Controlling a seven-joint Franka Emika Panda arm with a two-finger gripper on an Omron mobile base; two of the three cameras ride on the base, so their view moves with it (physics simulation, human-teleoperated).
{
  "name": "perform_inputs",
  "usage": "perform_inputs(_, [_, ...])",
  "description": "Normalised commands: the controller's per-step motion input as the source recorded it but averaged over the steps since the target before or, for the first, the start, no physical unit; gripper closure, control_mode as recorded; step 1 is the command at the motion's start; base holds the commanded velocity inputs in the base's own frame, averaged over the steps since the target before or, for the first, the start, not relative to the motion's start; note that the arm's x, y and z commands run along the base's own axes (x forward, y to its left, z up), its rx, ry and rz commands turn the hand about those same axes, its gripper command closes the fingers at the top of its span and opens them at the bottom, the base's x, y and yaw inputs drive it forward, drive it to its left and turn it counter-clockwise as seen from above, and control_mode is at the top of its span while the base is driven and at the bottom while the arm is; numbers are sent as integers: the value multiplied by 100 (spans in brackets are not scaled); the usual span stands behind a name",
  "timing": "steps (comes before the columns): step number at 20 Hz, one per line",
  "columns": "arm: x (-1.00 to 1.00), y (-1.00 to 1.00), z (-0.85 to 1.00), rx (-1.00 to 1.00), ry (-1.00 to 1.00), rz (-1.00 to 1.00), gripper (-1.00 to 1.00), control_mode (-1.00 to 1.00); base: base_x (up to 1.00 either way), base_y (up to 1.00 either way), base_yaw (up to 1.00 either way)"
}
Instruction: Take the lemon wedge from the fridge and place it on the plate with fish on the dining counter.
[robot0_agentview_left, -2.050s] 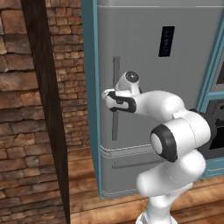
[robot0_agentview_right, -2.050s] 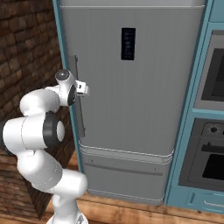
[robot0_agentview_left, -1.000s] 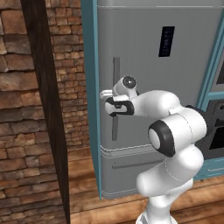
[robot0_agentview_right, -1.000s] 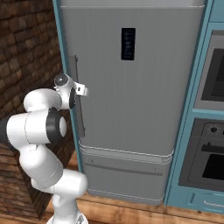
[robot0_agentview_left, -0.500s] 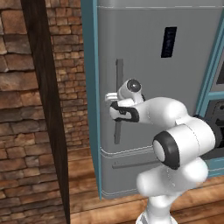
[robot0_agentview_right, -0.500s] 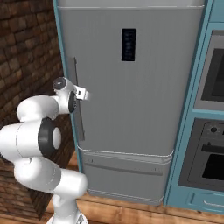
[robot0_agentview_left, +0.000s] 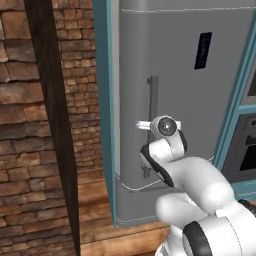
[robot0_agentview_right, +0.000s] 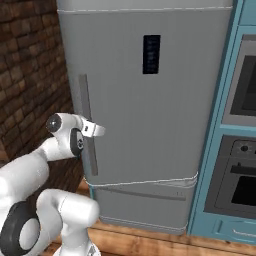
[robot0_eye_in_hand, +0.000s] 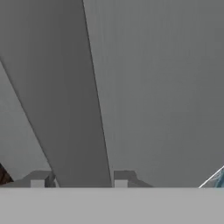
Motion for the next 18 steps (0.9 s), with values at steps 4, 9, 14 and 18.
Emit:
perform_inputs(4, [-100, -100, 34, 14, -20, -22, 100, -100, 0, 0, 0])
perform_inputs(9, [-100, -71, 89, 20, -24, -14, -100, -100, 0, 0, 0])
perform_inputs(14, [-76, 44, 69, -5, -22, -9, -100, -100, 0, 0, 0])
perform_inputs(18, [-13, 100, 8, -19, -30, -6, -100, -100, 0, 0, 0])
